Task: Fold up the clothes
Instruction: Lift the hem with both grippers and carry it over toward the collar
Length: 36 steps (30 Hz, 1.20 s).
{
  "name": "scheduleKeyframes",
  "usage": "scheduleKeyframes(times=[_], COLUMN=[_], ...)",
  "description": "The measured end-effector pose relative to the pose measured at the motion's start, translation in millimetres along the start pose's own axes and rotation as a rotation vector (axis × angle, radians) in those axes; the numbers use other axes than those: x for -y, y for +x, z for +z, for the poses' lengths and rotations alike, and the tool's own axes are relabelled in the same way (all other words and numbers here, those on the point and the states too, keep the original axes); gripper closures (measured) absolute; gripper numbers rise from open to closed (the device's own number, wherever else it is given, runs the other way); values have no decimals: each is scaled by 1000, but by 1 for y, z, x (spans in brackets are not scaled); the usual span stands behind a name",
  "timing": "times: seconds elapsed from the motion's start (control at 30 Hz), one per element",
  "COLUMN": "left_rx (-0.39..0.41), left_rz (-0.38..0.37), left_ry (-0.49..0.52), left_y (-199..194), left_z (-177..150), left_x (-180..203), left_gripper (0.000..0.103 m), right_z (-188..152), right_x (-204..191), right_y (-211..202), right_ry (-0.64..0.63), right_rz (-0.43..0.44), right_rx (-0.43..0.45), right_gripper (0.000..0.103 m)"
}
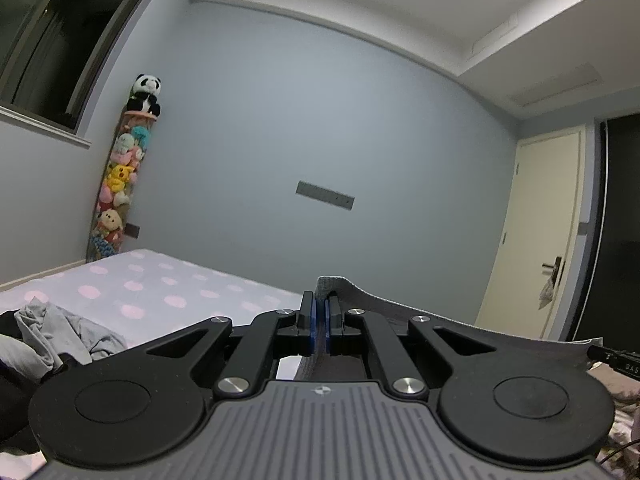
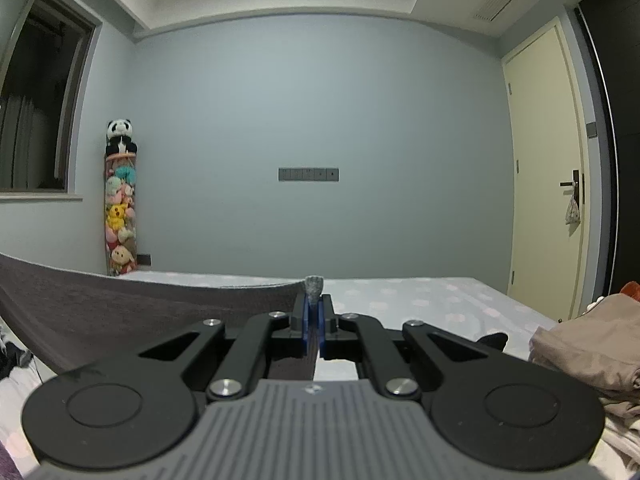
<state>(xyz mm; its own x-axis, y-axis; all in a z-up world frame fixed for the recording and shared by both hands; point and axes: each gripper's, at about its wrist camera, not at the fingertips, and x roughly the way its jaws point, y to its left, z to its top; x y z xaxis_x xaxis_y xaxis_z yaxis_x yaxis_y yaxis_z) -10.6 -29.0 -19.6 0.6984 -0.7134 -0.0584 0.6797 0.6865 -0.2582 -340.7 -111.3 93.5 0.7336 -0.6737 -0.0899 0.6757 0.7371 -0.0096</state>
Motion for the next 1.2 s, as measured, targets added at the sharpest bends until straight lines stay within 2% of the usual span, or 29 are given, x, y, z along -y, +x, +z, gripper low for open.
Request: scheduleKeyframes(times=[0.23,0.5,0.77,0.97,1.2], left_rx=[-83,-155,-201,-246,-384], left_rz=[32,39,47,71,92], left_ry=[56,136,217,233,206], left_y=[40,106,175,229,294], left_z=[-9,-14,-24,-48,-103], left_x=[-5,-12,-22,-40,-68], left_gripper=[101,101,101,101,101], right_z=[-17,-29,-36,-58,-104], right_x=[4,5,-5,-18,-30], right_y=[46,112,197,271,355], right_ry=[-32,-76,-144,-174,-188], right_rz=[-7,-6,4,19,17], right_rx=[-76,-135,-169,-209,-343], right_gripper=[98,98,98,98,98])
